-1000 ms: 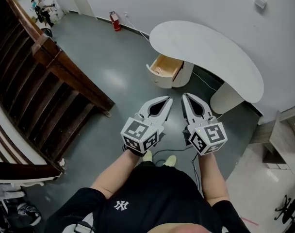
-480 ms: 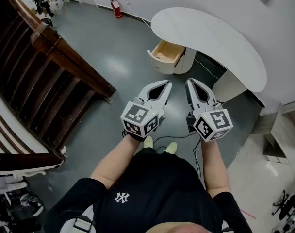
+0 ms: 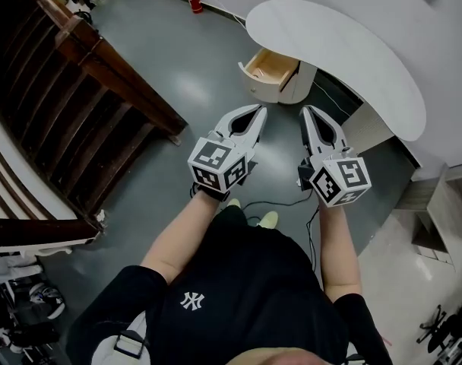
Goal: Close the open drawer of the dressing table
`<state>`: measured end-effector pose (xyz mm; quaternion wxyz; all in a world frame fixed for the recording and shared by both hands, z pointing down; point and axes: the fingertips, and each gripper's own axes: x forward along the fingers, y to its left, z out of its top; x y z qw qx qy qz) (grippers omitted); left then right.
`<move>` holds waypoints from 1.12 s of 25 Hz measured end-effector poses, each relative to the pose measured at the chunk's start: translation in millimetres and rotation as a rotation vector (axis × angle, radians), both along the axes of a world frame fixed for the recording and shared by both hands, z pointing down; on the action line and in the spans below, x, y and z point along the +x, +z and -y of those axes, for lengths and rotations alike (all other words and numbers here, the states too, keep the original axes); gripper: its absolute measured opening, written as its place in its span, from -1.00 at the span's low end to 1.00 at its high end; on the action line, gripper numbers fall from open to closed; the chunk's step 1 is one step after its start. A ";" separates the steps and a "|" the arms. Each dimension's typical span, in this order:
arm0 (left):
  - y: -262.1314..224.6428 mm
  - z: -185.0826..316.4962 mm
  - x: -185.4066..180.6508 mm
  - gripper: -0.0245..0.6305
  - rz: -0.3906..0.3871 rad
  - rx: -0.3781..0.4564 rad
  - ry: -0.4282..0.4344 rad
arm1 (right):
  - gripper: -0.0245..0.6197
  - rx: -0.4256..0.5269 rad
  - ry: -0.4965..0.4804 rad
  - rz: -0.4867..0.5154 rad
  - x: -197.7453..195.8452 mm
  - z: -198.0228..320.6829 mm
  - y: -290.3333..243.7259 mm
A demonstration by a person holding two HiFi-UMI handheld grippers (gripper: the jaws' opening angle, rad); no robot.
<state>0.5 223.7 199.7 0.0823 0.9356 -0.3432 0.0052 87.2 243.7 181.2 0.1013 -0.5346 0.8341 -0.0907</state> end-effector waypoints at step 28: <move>160.6 228.8 -43.4 -0.90 0.117 -0.089 -0.058 | -0.88 -0.118 -0.043 -0.076 -47.9 241.2 95.1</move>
